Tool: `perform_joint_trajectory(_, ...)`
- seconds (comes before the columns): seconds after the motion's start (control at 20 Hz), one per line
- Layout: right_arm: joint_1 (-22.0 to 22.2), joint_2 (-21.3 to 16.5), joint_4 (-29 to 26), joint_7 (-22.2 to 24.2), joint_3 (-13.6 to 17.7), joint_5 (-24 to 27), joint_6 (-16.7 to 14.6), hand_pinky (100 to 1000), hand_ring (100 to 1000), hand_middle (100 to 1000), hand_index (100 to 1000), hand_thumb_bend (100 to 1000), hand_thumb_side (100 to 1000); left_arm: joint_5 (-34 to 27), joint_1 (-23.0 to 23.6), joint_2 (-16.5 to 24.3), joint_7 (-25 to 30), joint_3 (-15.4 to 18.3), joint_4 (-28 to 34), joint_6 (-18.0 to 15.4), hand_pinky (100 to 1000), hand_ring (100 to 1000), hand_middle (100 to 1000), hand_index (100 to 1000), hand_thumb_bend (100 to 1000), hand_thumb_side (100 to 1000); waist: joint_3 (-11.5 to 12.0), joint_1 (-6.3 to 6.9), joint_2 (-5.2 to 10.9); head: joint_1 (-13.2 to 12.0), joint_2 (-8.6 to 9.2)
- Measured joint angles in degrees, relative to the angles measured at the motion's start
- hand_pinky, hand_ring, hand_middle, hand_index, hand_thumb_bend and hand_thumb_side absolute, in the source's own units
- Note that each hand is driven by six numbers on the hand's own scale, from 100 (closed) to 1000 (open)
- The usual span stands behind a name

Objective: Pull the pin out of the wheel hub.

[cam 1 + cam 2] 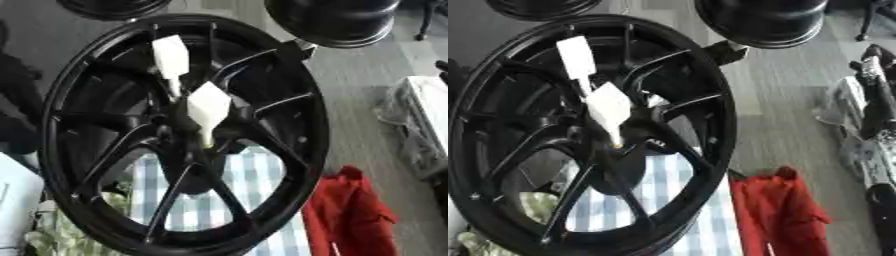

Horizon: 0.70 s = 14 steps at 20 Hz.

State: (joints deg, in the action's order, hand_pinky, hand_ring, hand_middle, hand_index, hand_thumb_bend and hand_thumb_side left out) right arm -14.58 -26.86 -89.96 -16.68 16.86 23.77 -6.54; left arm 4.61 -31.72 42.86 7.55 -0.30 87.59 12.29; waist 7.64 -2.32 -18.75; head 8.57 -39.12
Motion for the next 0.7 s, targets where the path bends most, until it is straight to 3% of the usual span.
perform_joint_trajectory(0.15, 0.0, 0.1, 0.0, 0.0, 0.0, 0.1, 0.0, 945, 788, 863, 810, 105, 460, -13.2, -0.07, -3.71, -6.51, 0.5, 1.83, -2.14, 810, 791, 761, 856, 100, 878, 0.08, -0.15, 0.0, -0.3, 0.0)
perform_joint_trajectory(0.3, 0.0, 0.39, 0.0, 0.0, -0.01, 0.14, 0.0, 945, 788, 863, 810, 105, 460, -22.71, -0.1, -6.74, -10.56, 0.54, 2.88, -4.48, 810, 791, 761, 856, 100, 878, 0.13, -0.34, 0.0, -0.45, 0.0)
perform_joint_trajectory(0.4, 0.01, 0.42, 0.0, 0.0, -0.01, 0.14, 0.0, 945, 788, 863, 810, 105, 460, -25.66, -0.1, -7.32, -11.81, 0.53, 3.1, -5.26, 810, 791, 761, 856, 100, 878, 0.15, -0.31, 0.0, -0.46, 0.0)
perform_joint_trajectory(0.45, 0.01, 0.43, 0.0, 0.0, -0.02, 0.14, 0.0, 944, 789, 864, 810, 100, 463, -26.5, -0.1, -7.44, -12.18, 0.53, 3.16, -5.48, 825, 799, 778, 878, 184, 917, 0.15, -0.32, 0.0, -0.46, 0.0)
perform_joint_trajectory(0.7, -0.11, 1.03, -0.01, 0.09, -0.41, 0.24, 0.01, 944, 789, 864, 810, 100, 464, -30.13, -0.33, -11.25, -13.71, 1.77, 2.57, -6.83, 818, 788, 762, 858, 185, 909, -0.48, -1.55, -0.19, -1.72, -0.02)
